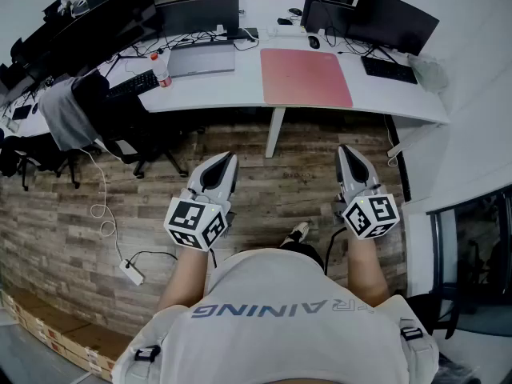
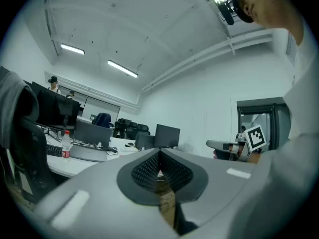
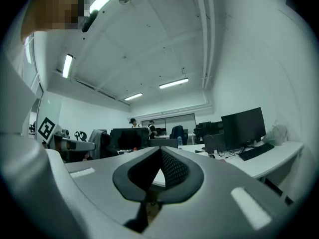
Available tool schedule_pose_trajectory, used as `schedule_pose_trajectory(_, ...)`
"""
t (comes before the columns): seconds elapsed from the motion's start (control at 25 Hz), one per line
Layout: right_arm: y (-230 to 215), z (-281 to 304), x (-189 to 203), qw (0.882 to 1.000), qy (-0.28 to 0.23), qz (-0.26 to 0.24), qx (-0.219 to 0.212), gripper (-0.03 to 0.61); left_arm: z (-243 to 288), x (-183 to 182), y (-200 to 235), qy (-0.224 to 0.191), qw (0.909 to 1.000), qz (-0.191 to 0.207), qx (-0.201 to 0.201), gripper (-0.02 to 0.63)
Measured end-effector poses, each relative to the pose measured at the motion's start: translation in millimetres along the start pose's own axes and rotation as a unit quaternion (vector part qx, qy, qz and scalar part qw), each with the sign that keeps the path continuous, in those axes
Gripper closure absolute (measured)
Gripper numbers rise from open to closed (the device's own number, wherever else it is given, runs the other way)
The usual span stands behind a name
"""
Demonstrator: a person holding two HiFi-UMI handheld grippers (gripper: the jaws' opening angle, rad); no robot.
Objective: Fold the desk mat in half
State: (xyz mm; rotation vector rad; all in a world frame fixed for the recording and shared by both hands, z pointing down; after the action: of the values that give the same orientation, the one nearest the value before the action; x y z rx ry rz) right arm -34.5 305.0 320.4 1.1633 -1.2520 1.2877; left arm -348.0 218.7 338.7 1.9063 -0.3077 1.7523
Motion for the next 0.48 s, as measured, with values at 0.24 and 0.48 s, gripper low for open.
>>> schedule_pose_trajectory(0.24,7,1,4,1.0,0.014,-0.013,-0.009,0.563,-5,7,3,0.009,0.9998,-0.015,-0.003,0.614)
schedule_pose_trajectory(0.48,11,0,12,0.999,0.027,-0.013,-0.016,0.563,-6,13,2,0.015,0.9996,-0.023,-0.002,0.614)
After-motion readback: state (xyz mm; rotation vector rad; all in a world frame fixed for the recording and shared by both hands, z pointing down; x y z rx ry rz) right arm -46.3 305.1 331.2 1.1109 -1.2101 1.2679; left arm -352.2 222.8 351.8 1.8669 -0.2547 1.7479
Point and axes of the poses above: the fingertips, and each gripper's own axes: z forward along the fingers, y to its left, x out of its underside, the point moved 9 cm from there along -z, backward along the fingers, and after that the axes turned 10 degrees about x, right-handed, at the moved point
